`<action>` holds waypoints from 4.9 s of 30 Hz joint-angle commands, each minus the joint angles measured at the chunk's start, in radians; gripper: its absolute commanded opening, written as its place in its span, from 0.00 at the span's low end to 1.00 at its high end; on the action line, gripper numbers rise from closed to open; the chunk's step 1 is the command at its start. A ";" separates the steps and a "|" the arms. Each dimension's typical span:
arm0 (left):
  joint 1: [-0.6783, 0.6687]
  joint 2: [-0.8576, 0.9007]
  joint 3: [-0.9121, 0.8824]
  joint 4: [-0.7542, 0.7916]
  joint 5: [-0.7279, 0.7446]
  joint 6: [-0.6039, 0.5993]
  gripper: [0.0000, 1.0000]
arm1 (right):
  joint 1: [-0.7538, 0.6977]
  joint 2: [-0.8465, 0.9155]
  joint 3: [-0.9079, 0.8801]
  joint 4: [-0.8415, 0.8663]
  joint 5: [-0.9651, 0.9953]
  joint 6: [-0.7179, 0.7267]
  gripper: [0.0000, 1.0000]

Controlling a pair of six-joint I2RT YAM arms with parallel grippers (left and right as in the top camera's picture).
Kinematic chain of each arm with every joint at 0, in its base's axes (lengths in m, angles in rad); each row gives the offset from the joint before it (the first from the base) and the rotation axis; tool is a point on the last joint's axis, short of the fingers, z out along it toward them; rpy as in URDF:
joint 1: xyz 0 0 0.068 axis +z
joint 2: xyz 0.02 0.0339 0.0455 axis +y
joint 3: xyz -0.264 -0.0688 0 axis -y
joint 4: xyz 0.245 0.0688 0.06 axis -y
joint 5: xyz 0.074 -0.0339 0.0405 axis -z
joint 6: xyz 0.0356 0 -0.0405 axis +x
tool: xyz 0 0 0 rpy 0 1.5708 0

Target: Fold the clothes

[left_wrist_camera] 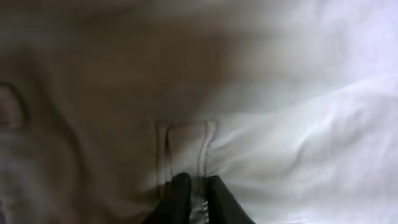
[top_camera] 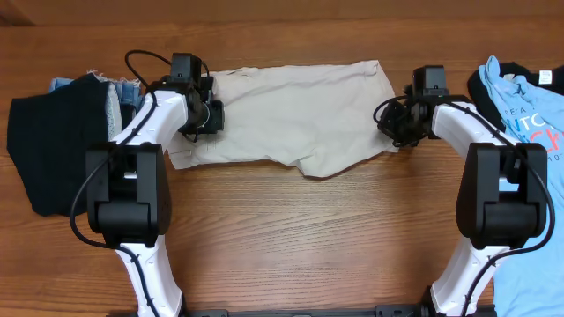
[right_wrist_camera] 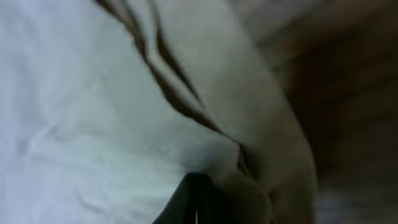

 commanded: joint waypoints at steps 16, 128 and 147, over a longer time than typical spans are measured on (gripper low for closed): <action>0.032 -0.239 0.106 -0.080 0.041 0.002 0.50 | -0.126 -0.334 -0.013 -0.211 -0.183 -0.232 0.12; -0.133 0.040 0.087 -0.422 0.163 -0.020 0.13 | 0.042 0.005 0.077 -0.248 -0.082 -0.222 0.04; -0.088 0.035 0.080 -0.436 0.170 -0.071 0.04 | -0.236 0.028 0.143 -0.315 0.003 -0.234 0.04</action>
